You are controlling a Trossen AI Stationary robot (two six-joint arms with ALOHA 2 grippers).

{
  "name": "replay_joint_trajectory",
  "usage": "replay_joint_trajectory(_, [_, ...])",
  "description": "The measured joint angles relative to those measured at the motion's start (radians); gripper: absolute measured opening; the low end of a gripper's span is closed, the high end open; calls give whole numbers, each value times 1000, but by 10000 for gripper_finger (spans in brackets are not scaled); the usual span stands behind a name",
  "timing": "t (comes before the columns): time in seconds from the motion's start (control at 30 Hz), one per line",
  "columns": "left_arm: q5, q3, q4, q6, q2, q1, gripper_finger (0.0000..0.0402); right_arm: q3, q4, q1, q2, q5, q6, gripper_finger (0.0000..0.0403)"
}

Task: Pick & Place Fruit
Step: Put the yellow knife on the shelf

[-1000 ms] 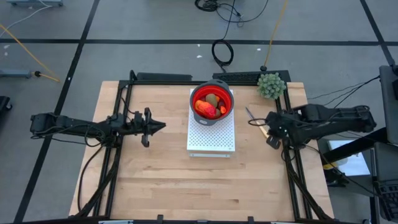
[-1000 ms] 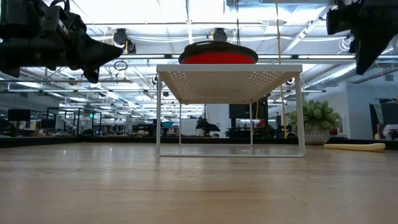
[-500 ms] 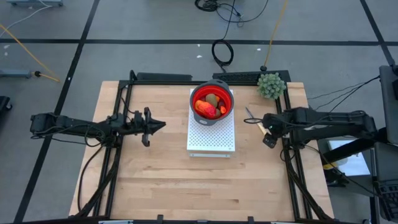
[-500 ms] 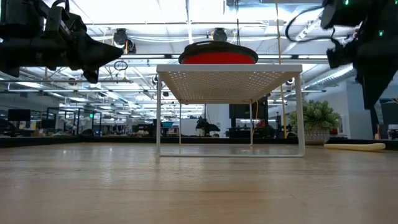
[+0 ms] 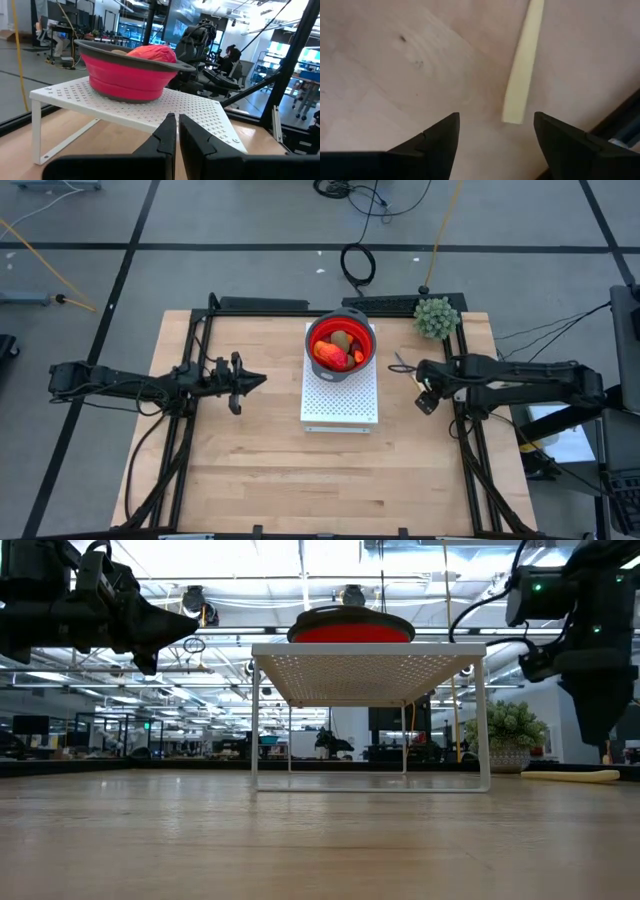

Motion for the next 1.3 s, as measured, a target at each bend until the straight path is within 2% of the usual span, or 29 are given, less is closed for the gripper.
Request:
replay_joint_trajectory(0.2, [0,0,-8,0,0,0,19,0,18,-24,64,-23,114,247])
replay_joint_trajectory(0.37, [-13,0,-9,0,0,0,19,0,73,-49,133,-23,140,247])
replay_joint_trajectory(0.73, [-16,0,-13,0,0,0,19,2,98,-160,262,-20,99,247])
replay_joint_trajectory(1.13, [-16,0,-13,1,0,0,19,2,127,-234,306,-22,66,247])
replay_joint_trajectory(1.3, [-16,0,-13,2,0,0,19,-8,141,-235,320,-24,107,232])
